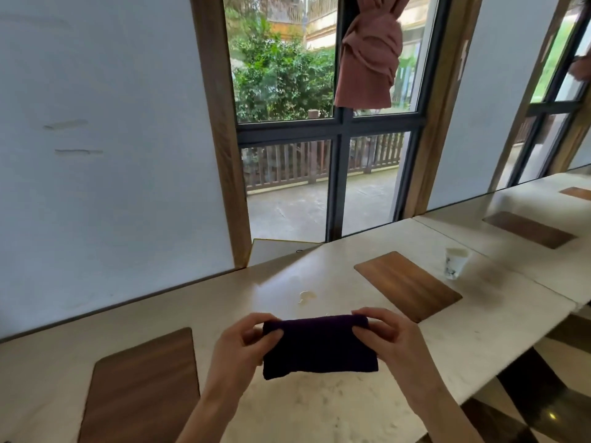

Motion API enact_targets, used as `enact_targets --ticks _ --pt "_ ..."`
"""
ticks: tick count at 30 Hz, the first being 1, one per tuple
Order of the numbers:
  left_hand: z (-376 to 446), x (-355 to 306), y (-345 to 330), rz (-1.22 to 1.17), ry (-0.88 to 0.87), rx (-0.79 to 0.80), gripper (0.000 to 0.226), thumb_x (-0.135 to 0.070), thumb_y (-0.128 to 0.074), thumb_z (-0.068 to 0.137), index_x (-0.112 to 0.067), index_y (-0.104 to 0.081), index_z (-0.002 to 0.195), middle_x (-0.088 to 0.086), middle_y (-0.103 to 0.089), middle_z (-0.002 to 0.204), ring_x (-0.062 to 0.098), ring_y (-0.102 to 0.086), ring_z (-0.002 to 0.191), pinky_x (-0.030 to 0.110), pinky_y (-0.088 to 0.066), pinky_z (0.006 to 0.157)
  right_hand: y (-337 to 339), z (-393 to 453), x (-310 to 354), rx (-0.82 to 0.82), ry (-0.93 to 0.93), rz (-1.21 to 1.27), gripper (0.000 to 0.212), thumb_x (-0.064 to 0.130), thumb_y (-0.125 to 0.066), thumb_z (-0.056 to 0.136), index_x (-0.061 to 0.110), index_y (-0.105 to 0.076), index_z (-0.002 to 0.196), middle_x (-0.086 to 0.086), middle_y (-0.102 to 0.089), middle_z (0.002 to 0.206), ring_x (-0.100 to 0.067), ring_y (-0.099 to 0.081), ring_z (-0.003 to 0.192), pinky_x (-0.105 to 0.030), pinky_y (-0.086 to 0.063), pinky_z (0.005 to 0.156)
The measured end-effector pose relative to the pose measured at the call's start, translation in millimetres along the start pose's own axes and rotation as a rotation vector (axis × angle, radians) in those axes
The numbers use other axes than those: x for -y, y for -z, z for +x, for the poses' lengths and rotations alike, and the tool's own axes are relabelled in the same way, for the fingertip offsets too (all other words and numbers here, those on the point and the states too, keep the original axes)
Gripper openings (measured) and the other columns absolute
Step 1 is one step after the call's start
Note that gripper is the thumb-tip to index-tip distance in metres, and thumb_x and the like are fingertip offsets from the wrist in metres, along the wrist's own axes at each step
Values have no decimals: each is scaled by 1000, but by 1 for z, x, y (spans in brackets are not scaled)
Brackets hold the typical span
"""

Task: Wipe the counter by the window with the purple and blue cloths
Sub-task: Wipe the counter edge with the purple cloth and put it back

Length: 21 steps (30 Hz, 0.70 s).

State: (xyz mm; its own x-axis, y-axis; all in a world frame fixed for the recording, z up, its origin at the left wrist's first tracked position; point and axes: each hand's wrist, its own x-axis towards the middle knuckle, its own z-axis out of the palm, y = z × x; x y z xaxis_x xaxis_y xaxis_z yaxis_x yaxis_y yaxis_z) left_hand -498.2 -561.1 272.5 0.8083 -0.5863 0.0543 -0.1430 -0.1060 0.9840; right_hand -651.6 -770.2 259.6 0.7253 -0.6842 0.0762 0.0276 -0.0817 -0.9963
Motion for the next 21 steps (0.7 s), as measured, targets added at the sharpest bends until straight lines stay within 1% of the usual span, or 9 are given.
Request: enact_targets --ticks 3,6,8,9,11,13,17,19,21 --pt "33 25 -26 6 35 -8 18 -13 -72 87 -30 -77 92 9 -78 76 15 -64 63 29 -47 60 15 37 -23 33 -66 -6 25 -2 -71 89 18 -78 102 -9 -83 93 -28 -78 90 -40 -65 81" --pt "69 55 -54 11 80 -25 22 -12 -69 90 -33 -75 89 6 -78 77 13 -69 66 24 -50 58 26 81 -49 70 -123 -32 27 -3 -69 91 18 -76 106 -7 -83 96 -24 -78 92 -31 -64 73" --pt "95 74 -71 -7 128 -46 26 -8 -68 90 -33 -75 85 6 -79 79 14 -72 67 19 -50 54 32 111 -65 107 -163 -38 28 -4 -68 92 16 -75 109 -7 -82 98 -25 -77 93 -29 -63 70" --pt "108 84 -80 -13 155 -56 27 -7 -68 89 -33 -75 84 6 -79 80 15 -73 68 18 -50 53 36 126 -74 120 -187 -48 28 -5 -67 92 15 -75 110 -7 -82 98 -26 -76 93 -30 -63 71" --pt "127 100 -97 -31 218 -73 25 -7 -70 88 -31 -76 84 4 -79 86 21 -74 74 20 -50 53 45 153 -92 151 -242 -72 28 -4 -67 92 14 -73 112 -9 -81 101 -29 -75 95 -37 -64 76" --pt "145 112 -110 -68 269 -84 23 -9 -72 87 -31 -76 85 0 -78 88 21 -74 76 21 -50 53 53 177 -108 184 -291 -65 28 -4 -66 93 14 -72 114 -10 -80 104 -31 -74 98 -42 -63 82" --pt "172 145 -129 -139 390 -113 23 -5 -73 85 -28 -77 85 -3 -79 88 9 -74 74 18 -49 50 58 211 -145 241 -392 -101 33 -8 -62 95 16 -71 116 -5 -81 103 -18 -76 91 -31 -62 80" --pt "184 166 -140 -191 477 -119 22 0 -74 84 -20 -77 93 1 -79 87 3 -72 73 17 -53 54 59 228 -165 285 -445 -155 39 -10 -58 96 21 -71 116 -3 -79 112 -11 -73 101 -29 -59 92" --pt "197 184 -154 -240 549 -119 28 1 -76 80 -16 -75 101 4 -77 97 1 -71 72 15 -56 59 58 246 -187 329 -492 -224 43 -12 -53 97 22 -68 118 -2 -69 128 -16 -63 122 -38 -48 112"
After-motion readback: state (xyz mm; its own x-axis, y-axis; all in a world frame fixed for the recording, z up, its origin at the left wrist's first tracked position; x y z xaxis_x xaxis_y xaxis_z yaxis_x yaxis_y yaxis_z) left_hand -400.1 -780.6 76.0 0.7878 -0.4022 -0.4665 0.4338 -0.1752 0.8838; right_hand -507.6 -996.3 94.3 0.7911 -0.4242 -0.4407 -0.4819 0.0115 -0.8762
